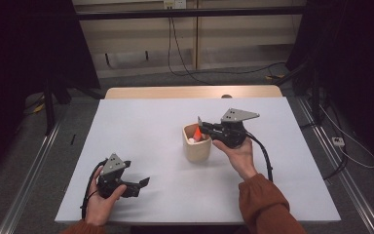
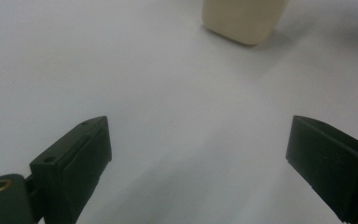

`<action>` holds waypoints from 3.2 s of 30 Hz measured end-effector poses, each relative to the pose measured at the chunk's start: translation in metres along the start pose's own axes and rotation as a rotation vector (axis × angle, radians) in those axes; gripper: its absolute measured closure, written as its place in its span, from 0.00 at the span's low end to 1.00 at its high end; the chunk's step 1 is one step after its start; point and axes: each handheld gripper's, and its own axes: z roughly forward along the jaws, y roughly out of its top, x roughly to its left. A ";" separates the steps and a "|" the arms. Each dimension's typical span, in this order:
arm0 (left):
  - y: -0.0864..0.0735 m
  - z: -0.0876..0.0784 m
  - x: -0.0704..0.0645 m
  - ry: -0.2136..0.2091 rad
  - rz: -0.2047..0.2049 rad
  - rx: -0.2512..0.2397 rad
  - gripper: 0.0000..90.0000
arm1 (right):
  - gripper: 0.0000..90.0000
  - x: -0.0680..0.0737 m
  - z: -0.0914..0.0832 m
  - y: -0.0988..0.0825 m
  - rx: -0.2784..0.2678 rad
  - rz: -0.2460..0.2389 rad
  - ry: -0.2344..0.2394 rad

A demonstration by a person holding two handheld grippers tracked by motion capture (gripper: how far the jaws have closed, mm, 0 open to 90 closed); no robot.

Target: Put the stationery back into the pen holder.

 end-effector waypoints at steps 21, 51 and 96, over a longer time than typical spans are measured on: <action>0.000 0.000 0.000 0.000 -0.007 0.001 0.07 | 0.52 -0.003 -0.004 0.006 -0.014 0.008 -0.077; -0.003 -0.003 0.001 0.016 -0.015 0.004 0.07 | 0.06 -0.002 0.001 0.010 0.046 0.040 -0.128; -0.004 -0.007 0.002 0.029 -0.040 -0.015 0.07 | 0.09 0.008 -0.064 -0.025 0.065 0.022 -0.236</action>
